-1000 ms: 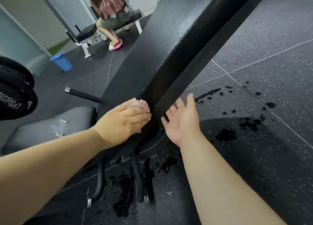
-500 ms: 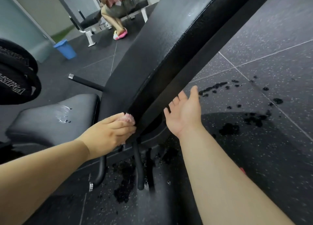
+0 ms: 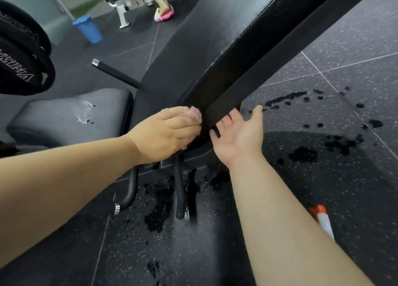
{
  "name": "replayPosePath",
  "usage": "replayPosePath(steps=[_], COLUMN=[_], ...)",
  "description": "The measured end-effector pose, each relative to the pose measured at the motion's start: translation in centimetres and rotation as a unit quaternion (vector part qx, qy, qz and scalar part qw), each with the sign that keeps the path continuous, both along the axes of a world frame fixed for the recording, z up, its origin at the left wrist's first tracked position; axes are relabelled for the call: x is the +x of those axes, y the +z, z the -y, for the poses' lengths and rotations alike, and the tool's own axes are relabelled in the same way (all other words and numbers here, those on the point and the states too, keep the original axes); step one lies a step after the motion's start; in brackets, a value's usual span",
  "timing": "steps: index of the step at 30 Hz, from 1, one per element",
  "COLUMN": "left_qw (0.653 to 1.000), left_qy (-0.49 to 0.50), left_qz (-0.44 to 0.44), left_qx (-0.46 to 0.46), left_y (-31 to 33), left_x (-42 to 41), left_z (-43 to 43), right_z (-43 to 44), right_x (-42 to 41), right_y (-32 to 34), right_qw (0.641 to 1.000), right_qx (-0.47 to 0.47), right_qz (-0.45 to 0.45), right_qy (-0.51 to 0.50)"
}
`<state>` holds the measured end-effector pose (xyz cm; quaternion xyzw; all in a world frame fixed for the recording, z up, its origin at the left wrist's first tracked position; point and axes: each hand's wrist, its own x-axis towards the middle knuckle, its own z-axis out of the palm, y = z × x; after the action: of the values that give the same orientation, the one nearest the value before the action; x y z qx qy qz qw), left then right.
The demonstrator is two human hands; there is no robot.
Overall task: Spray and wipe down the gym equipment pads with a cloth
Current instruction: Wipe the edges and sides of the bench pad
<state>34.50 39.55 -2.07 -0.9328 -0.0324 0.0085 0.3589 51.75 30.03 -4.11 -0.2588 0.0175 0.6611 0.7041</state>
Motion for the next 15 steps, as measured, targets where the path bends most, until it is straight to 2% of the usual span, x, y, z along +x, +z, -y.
replayPosePath(steps=[7, 11, 15], left_qw=[0.997, 1.0, 0.998], left_qy=[0.034, -0.018, -0.025], left_qz=[-0.074, 0.019, 0.059], left_qx=[0.011, -0.014, 0.011], left_y=[-1.6, 0.3, 2.0], left_x=[-4.3, -2.4, 1.7], left_z=[1.4, 2.2, 0.5], right_z=[0.6, 0.5, 0.5], right_x=[-1.2, -1.2, -1.9], right_y=[0.3, 0.0, -0.8], right_qw=[0.999, 0.998, 0.998], right_qx=[-0.015, -0.025, -0.022], right_qz=[0.041, 0.045, 0.043], right_qy=[0.001, 0.023, 0.042])
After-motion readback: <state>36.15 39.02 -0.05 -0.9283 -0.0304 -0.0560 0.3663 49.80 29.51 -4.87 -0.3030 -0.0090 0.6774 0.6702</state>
